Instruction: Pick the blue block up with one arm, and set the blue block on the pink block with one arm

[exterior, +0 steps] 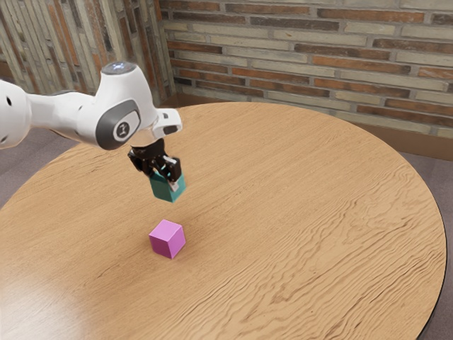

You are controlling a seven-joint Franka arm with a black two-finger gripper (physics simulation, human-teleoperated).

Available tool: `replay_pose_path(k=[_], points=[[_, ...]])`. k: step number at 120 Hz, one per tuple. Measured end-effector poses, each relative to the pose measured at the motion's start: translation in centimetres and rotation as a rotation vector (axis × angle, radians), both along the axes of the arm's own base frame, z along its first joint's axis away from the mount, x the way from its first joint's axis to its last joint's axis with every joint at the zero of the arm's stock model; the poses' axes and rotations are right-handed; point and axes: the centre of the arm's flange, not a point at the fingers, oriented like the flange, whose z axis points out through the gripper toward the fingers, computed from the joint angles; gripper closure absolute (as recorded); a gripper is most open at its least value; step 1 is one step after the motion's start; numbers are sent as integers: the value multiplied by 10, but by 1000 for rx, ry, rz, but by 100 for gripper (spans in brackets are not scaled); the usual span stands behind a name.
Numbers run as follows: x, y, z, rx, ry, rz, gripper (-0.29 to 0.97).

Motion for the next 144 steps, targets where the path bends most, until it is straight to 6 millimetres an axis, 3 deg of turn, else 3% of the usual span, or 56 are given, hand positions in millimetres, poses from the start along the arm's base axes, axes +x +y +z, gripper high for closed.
replay_pose_path(k=[19, 58, 93, 124, 144], points=[[-23, -2, -12, 1, -1, 11, 45], [-41, -10, -44, -5, 14, 19, 46], [-62, -12, -45, -2, 7, 28, 46], [-66, -16, -45, -1, 3, 28, 46], [-65, -19, -46, -10, 2, 16, 23]])
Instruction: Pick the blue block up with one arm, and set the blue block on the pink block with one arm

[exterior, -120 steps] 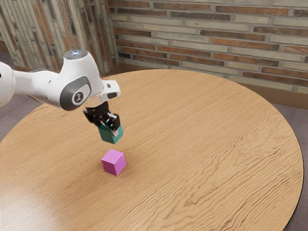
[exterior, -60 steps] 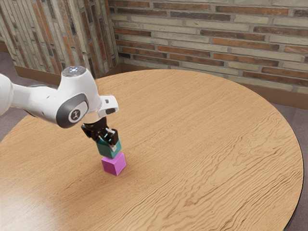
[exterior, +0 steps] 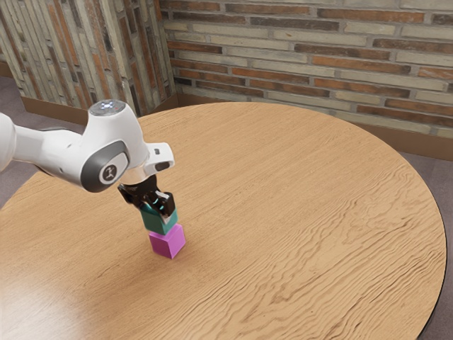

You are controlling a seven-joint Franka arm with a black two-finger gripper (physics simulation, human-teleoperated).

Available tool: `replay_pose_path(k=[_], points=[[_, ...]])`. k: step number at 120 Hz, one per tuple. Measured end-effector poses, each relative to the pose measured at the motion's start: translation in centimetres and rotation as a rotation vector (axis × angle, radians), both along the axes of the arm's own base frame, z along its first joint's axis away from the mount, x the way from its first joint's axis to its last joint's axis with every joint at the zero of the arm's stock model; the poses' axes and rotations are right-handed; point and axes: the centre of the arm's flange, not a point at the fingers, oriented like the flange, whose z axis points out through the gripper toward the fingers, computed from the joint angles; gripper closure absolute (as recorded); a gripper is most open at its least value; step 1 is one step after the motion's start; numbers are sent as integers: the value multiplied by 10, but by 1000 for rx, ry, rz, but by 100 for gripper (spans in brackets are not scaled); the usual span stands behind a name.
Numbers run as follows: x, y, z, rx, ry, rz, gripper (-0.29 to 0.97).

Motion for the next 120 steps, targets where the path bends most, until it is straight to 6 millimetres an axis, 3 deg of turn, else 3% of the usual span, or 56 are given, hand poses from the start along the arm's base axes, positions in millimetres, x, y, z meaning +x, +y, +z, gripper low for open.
replay_pose_path(k=[29, 49, 58, 120], points=[[0, -5, 4, -1, -5, -33, 8], [-4, -6, 59, 10, -43, -41, 3], [-4, -6, 70, 13, -29, -42, 2], [-9, -5, 69, 17, 73, -61, 0]])
